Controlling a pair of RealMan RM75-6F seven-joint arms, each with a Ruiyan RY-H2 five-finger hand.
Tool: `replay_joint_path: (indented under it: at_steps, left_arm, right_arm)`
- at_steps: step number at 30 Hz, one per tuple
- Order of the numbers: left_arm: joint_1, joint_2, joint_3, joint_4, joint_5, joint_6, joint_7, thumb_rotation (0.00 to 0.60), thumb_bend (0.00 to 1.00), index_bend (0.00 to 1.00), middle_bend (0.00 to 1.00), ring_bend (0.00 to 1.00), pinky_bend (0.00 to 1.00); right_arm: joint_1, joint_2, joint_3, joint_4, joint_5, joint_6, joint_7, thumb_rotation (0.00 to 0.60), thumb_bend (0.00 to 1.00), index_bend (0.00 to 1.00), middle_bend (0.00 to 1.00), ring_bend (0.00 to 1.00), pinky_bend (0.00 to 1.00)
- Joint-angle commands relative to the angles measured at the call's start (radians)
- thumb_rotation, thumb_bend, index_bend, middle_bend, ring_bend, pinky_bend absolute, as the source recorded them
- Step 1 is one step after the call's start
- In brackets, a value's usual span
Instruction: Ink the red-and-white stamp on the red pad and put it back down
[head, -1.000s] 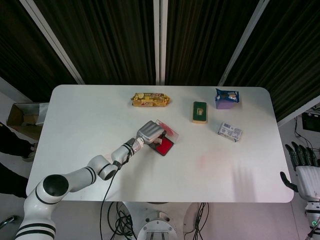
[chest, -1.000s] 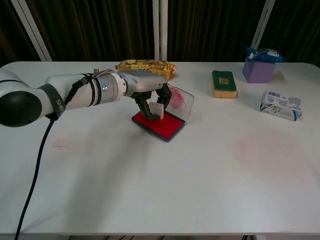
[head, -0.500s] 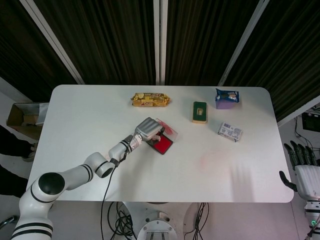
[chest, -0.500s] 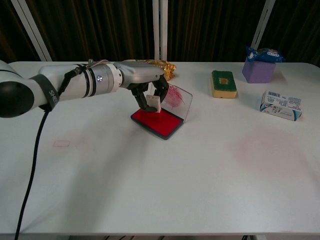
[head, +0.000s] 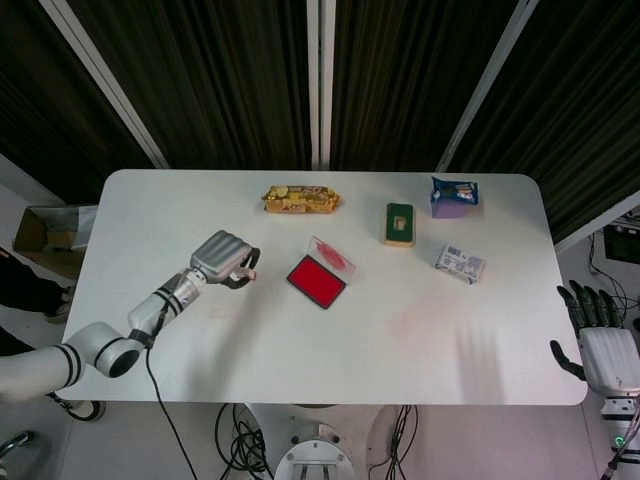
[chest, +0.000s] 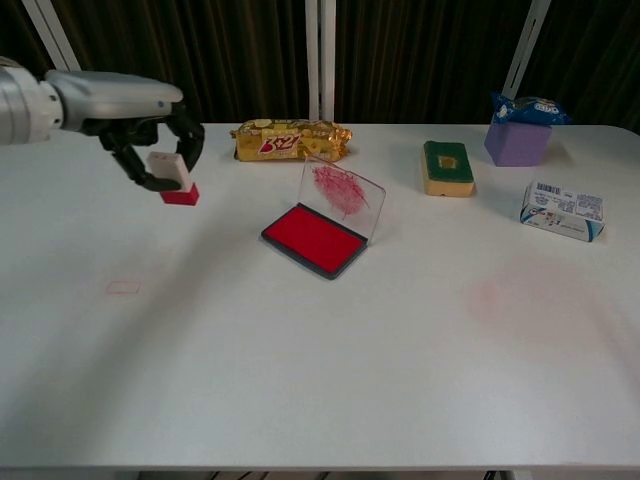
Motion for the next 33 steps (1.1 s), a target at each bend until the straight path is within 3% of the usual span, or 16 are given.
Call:
replay_joint_path:
  at_steps: [1,10,33]
  left_arm:
    - [0.126,0.05,0.099,-0.056,0.015,0.108,0.051,0.6,0.45,0.58,0.56,1.0,1.0]
    - [0.246,-0.034,0.12,0.047,0.013,0.201,-0.027,0.6,0.45,0.57,0.55,1.0,1.0]
    - [0.239,-0.144,0.111,0.155,0.106,0.149,-0.074,0.6,0.44,0.54,0.53,1.0,1.0]
  right_arm:
    - [0.005,-0.009,0.001,0.004,0.003,-0.005,-0.006,0.6,0.26,0.0,0.0,0.0,0.0]
    - [0.002,-0.004,0.0,-0.006,0.005,0.0,-0.021,0.6,0.26,0.0,0.0,0.0,0.0]
    - [-0.003,-0.011,-0.004,0.011,0.019,-0.008,-0.009,0.6,0.26,0.0,0.0,0.0,0.0]
